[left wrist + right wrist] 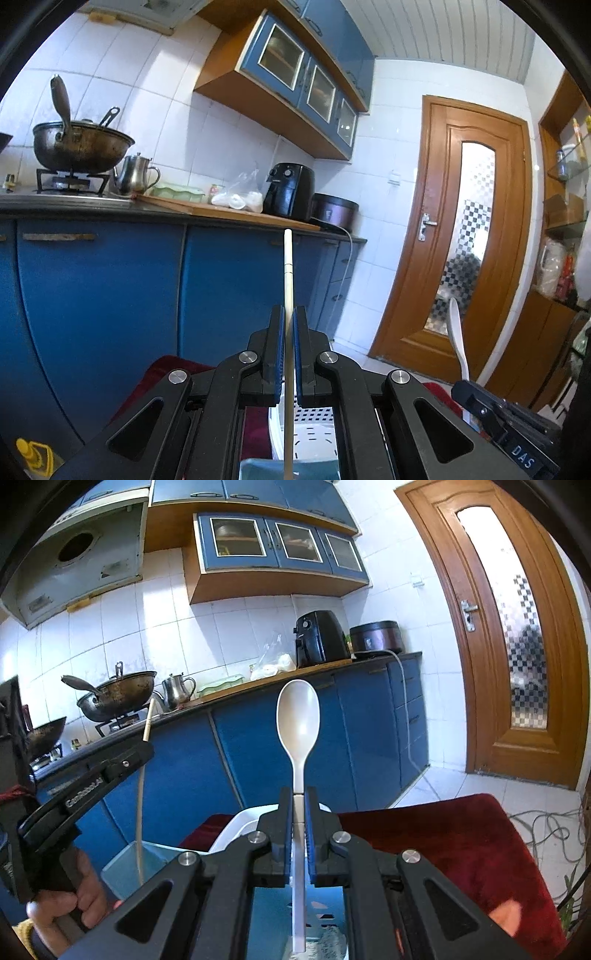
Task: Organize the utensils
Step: 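Lift and carry the spoon and chopstick over the blue holder with both tools, then lower both utensils into the holder and open both tools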
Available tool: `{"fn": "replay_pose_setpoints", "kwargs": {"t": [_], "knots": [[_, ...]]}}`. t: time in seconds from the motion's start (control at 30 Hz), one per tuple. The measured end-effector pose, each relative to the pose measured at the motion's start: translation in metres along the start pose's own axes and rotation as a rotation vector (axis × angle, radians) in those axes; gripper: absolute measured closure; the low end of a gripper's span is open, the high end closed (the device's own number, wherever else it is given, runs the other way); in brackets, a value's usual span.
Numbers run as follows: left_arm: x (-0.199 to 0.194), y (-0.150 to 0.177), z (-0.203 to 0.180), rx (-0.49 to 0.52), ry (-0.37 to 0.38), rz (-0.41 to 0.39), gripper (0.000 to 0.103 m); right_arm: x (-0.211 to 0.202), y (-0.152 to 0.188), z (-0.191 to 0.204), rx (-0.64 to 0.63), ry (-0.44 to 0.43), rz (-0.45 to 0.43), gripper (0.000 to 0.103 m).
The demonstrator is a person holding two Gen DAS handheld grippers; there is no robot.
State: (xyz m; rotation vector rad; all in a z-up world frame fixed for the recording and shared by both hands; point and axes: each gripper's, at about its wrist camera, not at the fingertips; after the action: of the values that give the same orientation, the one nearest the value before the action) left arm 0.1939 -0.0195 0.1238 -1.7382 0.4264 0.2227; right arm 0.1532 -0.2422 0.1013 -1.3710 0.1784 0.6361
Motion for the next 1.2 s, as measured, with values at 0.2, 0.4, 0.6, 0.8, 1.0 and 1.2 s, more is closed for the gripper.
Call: {"fn": "replay_pose_setpoints", "kwargs": {"t": [0.2,0.4,0.6,0.8,1.0,1.2], "knots": [[-0.007,0.013,-0.007,0.042,-0.017,-0.026,0.099,0.001,0.011,0.004,-0.034,0.037,-0.03,0.095],[-0.007,0.023,-0.009,0.064,-0.011,-0.007,0.099,0.002,0.016,0.007,-0.05,0.046,-0.013,0.095],[-0.007,0.033,-0.006,0.06,-0.008,0.022,0.099,-0.003,0.018,0.011,-0.061,0.06,-0.023,0.095],[-0.009,0.038,-0.012,0.088,0.013,0.052,0.098,-0.005,0.019,0.014,-0.052,0.055,-0.012,0.079],[-0.017,0.04,-0.018,0.123,0.021,0.072,0.07,-0.012,0.02,0.022,-0.059,0.055,-0.017,0.071],[-0.029,0.037,-0.018,0.127,0.021,0.089,0.063,-0.021,0.019,0.028,-0.049,0.049,-0.004,0.069]]}}
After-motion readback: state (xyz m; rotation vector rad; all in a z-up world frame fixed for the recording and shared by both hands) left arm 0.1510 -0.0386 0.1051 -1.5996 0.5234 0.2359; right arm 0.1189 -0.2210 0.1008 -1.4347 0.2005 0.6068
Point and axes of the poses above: each gripper's, at about its wrist camera, not at the fingertips, and x roughly the way its jaws point, z to its left, y to its underside, and after that the axes turned 14 degrees about z, right-handed
